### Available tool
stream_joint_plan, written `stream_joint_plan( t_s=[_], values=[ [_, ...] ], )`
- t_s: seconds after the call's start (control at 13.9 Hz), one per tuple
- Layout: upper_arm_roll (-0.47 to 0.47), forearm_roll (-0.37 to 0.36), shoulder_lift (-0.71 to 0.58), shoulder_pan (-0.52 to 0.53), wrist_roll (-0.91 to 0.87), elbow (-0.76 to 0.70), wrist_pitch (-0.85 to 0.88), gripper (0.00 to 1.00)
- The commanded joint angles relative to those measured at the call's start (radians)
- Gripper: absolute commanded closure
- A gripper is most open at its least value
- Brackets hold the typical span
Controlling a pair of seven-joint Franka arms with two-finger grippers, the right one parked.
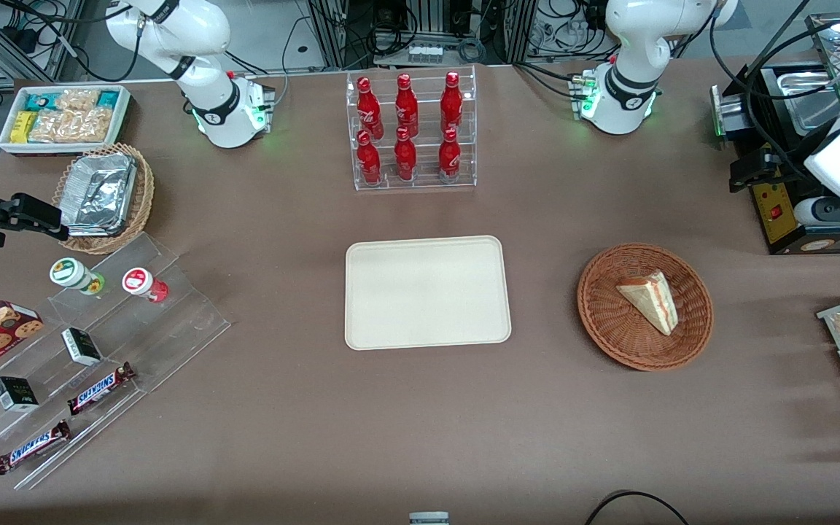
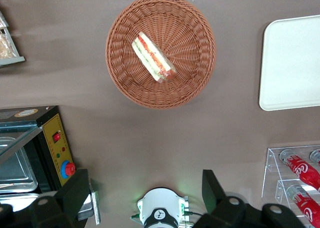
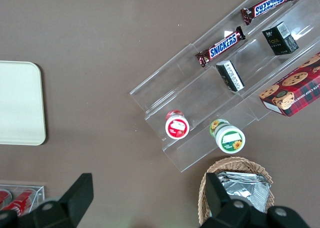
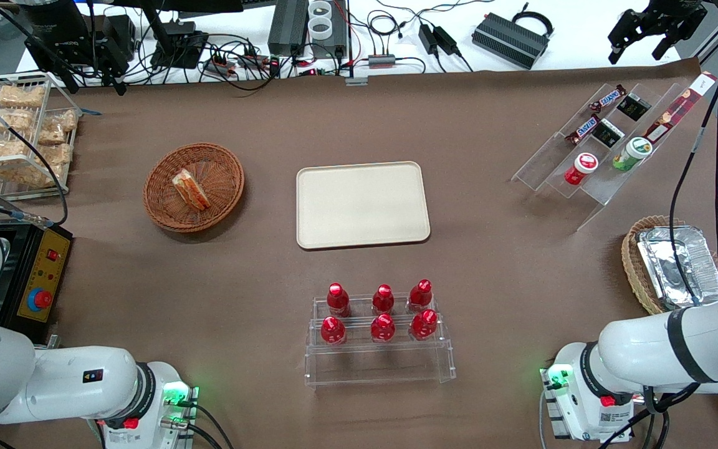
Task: Place sandwich from basket to tray
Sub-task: 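Move the left gripper over the wrapped sandwich in the wicker basket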
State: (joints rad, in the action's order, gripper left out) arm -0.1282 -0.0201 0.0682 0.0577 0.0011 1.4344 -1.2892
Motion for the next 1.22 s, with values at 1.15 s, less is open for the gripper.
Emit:
stream_joint_plan(
  t_s=[1.15],
  values=[
    [-0.01,-0.017,0.008,-0.002,-0.212,0.449,-0.56,0.0]
  ],
)
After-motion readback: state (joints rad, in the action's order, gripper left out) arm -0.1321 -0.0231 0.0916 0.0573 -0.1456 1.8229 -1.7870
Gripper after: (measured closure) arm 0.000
